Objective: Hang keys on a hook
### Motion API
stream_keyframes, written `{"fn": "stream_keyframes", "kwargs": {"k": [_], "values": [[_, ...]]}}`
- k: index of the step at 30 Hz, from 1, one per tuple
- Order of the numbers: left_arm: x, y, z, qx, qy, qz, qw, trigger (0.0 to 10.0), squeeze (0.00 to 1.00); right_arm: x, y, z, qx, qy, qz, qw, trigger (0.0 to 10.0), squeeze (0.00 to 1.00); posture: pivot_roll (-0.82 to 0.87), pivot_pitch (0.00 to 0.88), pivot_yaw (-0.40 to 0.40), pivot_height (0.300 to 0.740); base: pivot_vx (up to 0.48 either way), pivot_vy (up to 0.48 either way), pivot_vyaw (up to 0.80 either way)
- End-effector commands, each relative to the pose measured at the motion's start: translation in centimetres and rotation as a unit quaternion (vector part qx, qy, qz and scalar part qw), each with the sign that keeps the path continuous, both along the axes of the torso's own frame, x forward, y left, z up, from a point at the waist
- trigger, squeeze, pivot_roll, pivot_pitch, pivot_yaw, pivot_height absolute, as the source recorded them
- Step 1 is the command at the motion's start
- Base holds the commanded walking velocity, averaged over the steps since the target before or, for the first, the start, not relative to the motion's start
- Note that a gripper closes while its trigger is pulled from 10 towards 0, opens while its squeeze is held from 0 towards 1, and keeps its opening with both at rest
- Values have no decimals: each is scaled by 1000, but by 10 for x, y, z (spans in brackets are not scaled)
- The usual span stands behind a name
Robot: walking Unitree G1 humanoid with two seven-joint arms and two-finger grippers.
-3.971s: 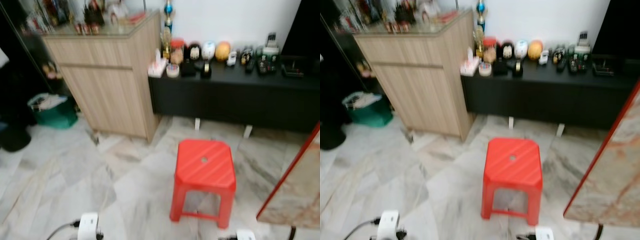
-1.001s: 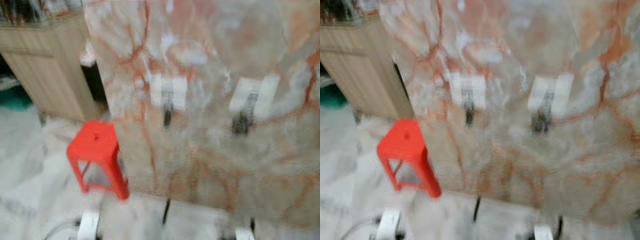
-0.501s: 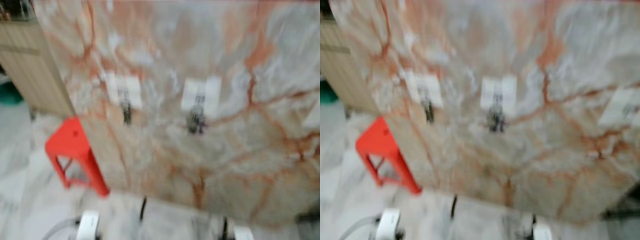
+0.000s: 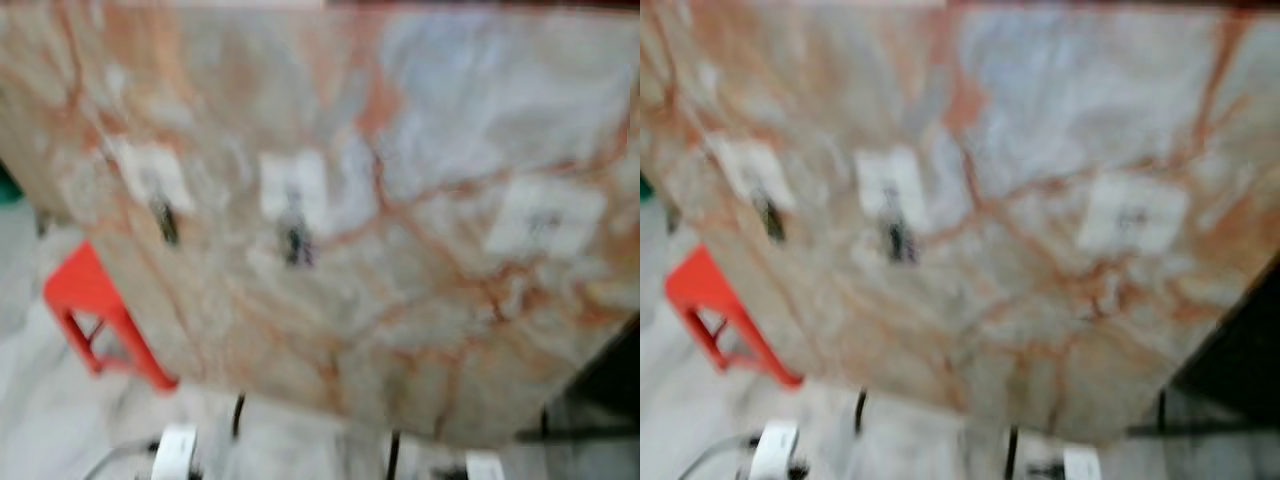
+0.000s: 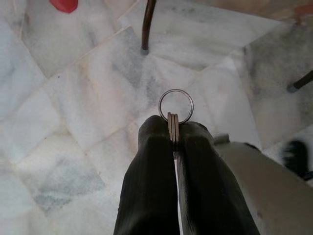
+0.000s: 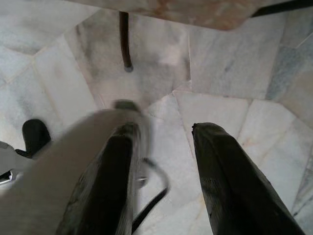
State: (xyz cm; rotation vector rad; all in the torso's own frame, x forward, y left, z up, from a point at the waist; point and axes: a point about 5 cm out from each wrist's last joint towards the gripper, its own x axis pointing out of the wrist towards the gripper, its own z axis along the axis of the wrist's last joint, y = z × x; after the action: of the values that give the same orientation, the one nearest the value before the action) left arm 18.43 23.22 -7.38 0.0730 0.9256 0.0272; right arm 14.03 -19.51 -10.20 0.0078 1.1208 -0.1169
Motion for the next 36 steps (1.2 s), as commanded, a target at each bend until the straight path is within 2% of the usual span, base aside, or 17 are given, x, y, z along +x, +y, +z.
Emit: {"fn": "stream_keyframes", "kwargs": {"k": [1,29,33,36], "values": [[0,0,0,3,4,-3,1000,10000,0,-2,-5,0,-6,3,-4,1000,10000,0,-45,0,59,708,0,-469,0],[0,-2,-1,5,3,-2,1000,10000,0,-2,-7,0,-5,0,4,1000,10000,0,-39,0,47,708,0,-469,0],[0,-2,-1,14,-3,3,1000,10000,0,-2,-8,0,-6,1,5,1000,10000,0,-42,0,44,708,0,0,0],[2,-2,2,21,-24,1,999,10000,0,-3,-8,0,-7,2,6,1000,10000,0,-46,0,42,708,0,0,0]]}}
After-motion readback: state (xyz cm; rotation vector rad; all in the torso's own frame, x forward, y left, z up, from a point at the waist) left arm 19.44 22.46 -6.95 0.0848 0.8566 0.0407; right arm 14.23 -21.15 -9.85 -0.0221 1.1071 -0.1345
